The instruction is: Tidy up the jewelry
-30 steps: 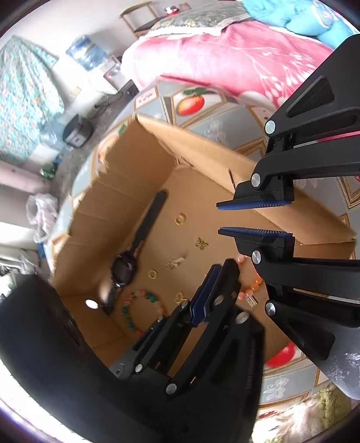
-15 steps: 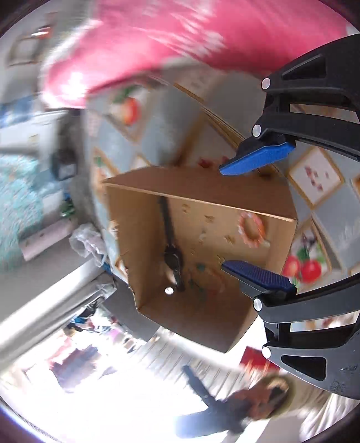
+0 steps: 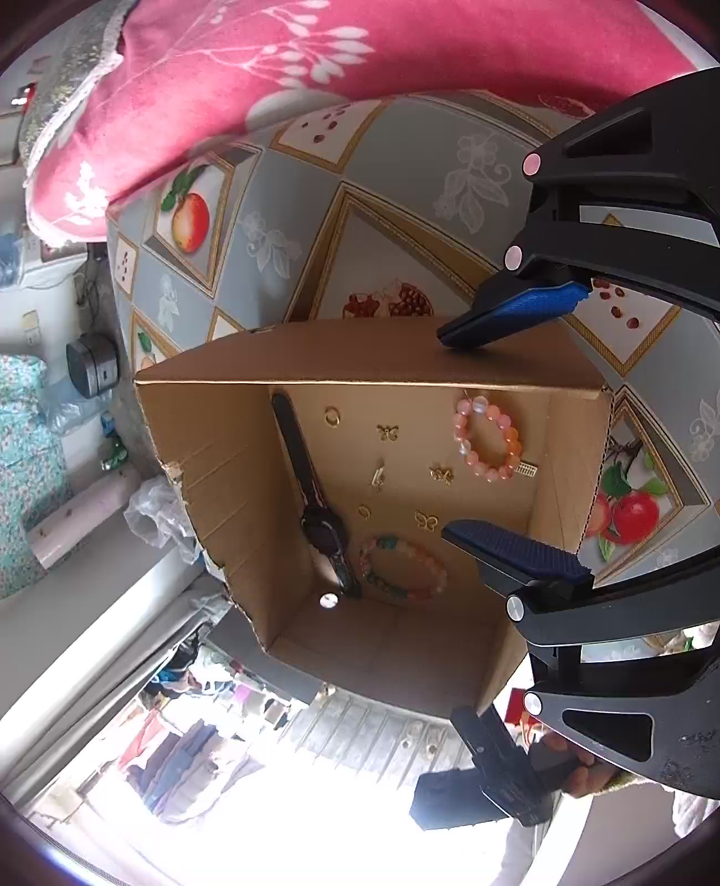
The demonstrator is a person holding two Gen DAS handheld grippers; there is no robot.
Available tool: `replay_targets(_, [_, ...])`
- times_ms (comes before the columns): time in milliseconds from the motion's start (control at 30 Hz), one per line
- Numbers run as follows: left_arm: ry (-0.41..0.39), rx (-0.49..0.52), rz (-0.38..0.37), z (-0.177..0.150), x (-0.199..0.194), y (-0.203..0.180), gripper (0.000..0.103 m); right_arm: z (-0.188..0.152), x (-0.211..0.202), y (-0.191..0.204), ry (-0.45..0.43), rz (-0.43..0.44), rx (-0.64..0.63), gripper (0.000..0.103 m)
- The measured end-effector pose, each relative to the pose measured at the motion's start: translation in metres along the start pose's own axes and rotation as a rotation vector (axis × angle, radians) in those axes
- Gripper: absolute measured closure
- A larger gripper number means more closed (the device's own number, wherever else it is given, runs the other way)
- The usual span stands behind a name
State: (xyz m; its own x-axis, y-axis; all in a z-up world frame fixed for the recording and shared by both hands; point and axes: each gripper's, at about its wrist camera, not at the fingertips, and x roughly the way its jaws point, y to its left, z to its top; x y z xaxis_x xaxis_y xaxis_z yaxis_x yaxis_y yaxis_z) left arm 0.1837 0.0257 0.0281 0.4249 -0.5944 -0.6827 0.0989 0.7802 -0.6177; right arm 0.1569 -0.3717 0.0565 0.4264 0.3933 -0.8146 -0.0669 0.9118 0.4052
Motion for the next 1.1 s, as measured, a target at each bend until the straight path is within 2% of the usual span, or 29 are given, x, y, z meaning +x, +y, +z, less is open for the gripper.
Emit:
replay_targets(133, [0.013, 0.039, 0.037, -0.008, 0.001, -0.009, 0.019, -0.007, -0.001, 0.005, -0.007, -0.063, -0.021, 0.041])
replay_targets(267, [0.031, 0.058, 0.040, -0.024, -0.008, -0.013, 0.019, -0.028, -0.010, 0.006, -0.023, -0.081, -0.017, 0.041])
replay_targets(433, [0.051, 0.089, 0.044, -0.061, -0.025, -0.019, 0.019, -0.072, -0.030, 0.011, -0.044, -0.108, -0.020, 0.041])
replay_targets(567, [0.049, 0.122, 0.066, -0.096, -0.040, -0.024, 0.019, -0.108, -0.045, 0.019, -0.064, -0.120, -0.021, 0.039])
replay_targets(700, [0.034, 0.137, 0.068, -0.117, -0.050, -0.024, 0.019, -0.135, -0.051, 0.024, -0.095, -0.140, -0.044, 0.038])
replay_targets(767, [-0.002, 0.163, 0.081, -0.126, -0.057, -0.027, 0.018, -0.143, -0.055, 0.030, -0.119, -0.162, -0.071, 0.036])
replay_targets(900, [-0.160, 0.279, 0.259, -0.146, -0.084, -0.047, 0.015, -0.163, -0.077, 0.051, -0.219, -0.318, -0.150, 0.028])
replay_targets(967, [-0.223, 0.320, 0.308, -0.156, -0.095, -0.056, 0.005, -0.177, -0.091, 0.064, -0.281, -0.384, -0.208, 0.020])
replay_targets(1100, [-0.294, 0.373, 0.361, -0.176, -0.106, -0.075, 0.006, -0.197, -0.106, 0.082, -0.331, -0.410, -0.251, 0.014])
